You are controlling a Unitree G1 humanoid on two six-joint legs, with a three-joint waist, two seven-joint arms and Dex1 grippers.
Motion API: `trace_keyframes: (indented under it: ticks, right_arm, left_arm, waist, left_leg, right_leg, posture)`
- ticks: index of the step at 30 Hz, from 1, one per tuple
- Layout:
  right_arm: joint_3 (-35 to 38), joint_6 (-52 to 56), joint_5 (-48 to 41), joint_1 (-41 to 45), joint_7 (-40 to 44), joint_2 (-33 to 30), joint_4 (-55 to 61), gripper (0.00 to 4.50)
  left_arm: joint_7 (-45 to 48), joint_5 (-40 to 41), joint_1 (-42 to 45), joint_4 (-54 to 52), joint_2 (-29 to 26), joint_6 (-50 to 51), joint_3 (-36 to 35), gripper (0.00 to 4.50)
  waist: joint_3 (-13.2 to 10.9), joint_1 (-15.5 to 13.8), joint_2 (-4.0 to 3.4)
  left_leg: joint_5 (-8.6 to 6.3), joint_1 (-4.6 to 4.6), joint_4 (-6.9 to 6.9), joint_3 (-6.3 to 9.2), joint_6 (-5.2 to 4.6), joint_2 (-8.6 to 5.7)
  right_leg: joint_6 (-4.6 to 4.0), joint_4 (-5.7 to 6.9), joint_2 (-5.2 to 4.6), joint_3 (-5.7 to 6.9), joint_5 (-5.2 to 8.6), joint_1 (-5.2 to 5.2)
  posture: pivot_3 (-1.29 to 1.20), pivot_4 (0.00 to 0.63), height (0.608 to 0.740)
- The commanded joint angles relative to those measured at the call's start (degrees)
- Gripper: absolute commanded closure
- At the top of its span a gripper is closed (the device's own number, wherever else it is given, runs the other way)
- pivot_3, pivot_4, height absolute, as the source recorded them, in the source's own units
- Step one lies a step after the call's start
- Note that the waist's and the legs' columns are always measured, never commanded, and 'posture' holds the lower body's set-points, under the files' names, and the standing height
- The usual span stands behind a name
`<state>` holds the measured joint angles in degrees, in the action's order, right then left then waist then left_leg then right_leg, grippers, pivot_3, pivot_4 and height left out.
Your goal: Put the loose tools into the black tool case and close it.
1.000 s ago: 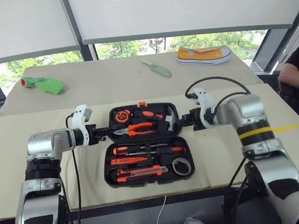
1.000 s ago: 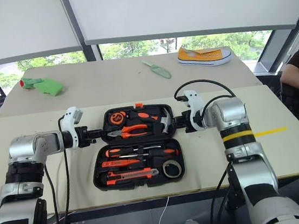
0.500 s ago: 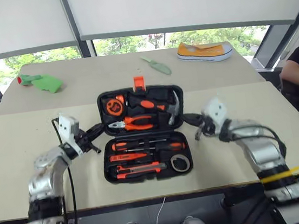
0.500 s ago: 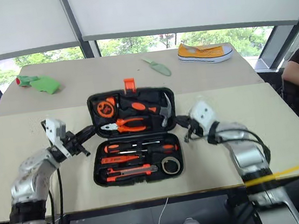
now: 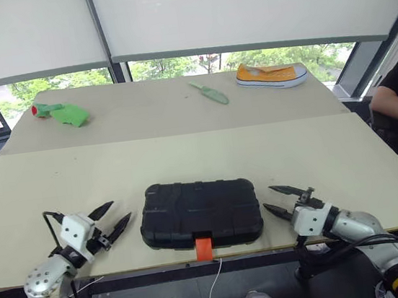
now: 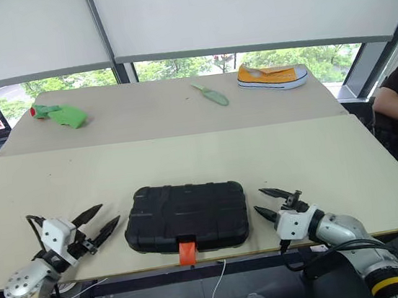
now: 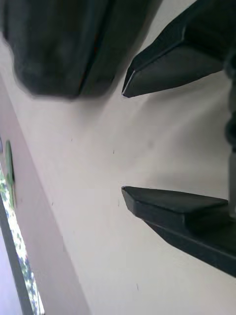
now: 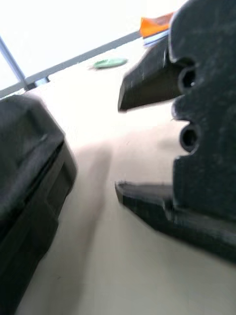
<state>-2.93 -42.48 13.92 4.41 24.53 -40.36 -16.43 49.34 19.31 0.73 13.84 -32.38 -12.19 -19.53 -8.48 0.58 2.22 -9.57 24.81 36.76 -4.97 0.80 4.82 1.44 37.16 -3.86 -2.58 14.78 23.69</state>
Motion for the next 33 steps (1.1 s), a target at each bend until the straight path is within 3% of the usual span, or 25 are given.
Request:
trace_keyframes:
  ticks: [1,4,5,9,10,17,25,33]
  right_arm:
    - [2.24,10.68,-17.13,-7.1,10.51,-3.83,10.7,1.85]
    - [1.97,22.09,-30.12,-15.18,19.03,-8.0,23.83,2.68]
    - [1.69,25.85,-32.29,-16.7,20.35,-8.97,27.62,3.09]
    - [-2.19,36.87,-34.49,-17.22,24.1,-10.55,38.26,4.46]
    - [-3.13,39.41,-34.87,-16.73,24.48,-10.44,40.12,4.5]
    - [-12.92,63.51,-36.62,-4.15,23.55,-5.73,45.84,4.5]
    - [-12.65,60.69,-28.59,10.69,21.25,2.44,29.94,4.5]
    - [-10.39,49.36,-22.49,21.0,20.31,8.6,8.99,4.5]
  left_arm:
    - [0.49,2.66,5.49,2.24,-2.42,4.24,-0.83,1.65]
    - [3.28,2.04,14.63,6.46,-3.33,8.31,2.99,2.26]
    - [4.4,1.38,17.6,8.04,-3.36,9.25,4.43,2.69]
    - [8.54,-2.77,28.05,15.26,-2.65,9.63,10.91,4.22]
    - [9.2,-3.87,30.17,17.39,-2.57,9.73,12.32,4.48]
    - [14.26,-8.99,42.68,30.09,-1.62,14.38,19.35,4.48]
    - [25.24,-11.16,40.77,29.81,-4.39,19.12,23.77,4.48]
    - [20.35,-5.72,28.66,17.99,-6.53,22.62,15.57,4.48]
  waist:
    - [0.0,-0.35,0.0]
    - [-0.01,-0.91,0.0]
    - [-0.01,-1.07,0.03]
    - [0.09,-0.79,0.24]
    - [0.08,-0.69,0.27]
    - [0.0,0.04,0.43]
    - [-0.04,0.4,0.56]
    - [-0.04,0.2,0.52]
  left_leg:
    - [0.0,-0.09,0.0,-0.01,0.0,0.0]
    - [-0.01,-0.37,-0.03,0.0,-0.01,-0.05]
    - [-0.01,-0.41,-0.05,0.0,-0.01,-0.08]
    - [-0.01,-0.42,-0.03,-0.01,0.0,-0.08]
    - [-0.01,-0.43,-0.02,0.01,0.0,-0.08]
    - [-0.02,-0.09,-0.03,0.23,-0.05,0.02]
    - [-0.01,0.46,0.1,0.23,-0.07,0.07]
    - [-0.01,0.48,0.08,0.21,-0.06,0.11]
  right_leg:
    - [-0.02,-0.01,-0.02,0.0,0.0,-0.09]
    - [-0.03,-0.13,-0.11,0.06,0.06,-0.5]
    - [0.01,-0.12,-0.16,0.11,0.09,-0.53]
    - [0.17,-0.15,-0.13,0.12,0.15,-0.55]
    - [0.21,-0.16,-0.1,0.12,0.17,-0.54]
    - [0.2,-0.12,0.18,0.12,-0.09,-0.26]
    - [0.17,0.01,0.31,0.04,-0.13,0.4]
    - [0.15,0.04,0.35,0.0,-0.15,0.45]
  posture:
    - [0.0,0.15,0.74]
    - [0.0,0.15,0.74]
    - [0.0,0.15,0.74]
    - [0.0,0.15,0.74]
    - [0.0,0.15,0.74]
    - [0.0,0.15,0.74]
    - [0.0,0.15,0.74]
    - [0.0,0.15,0.74]
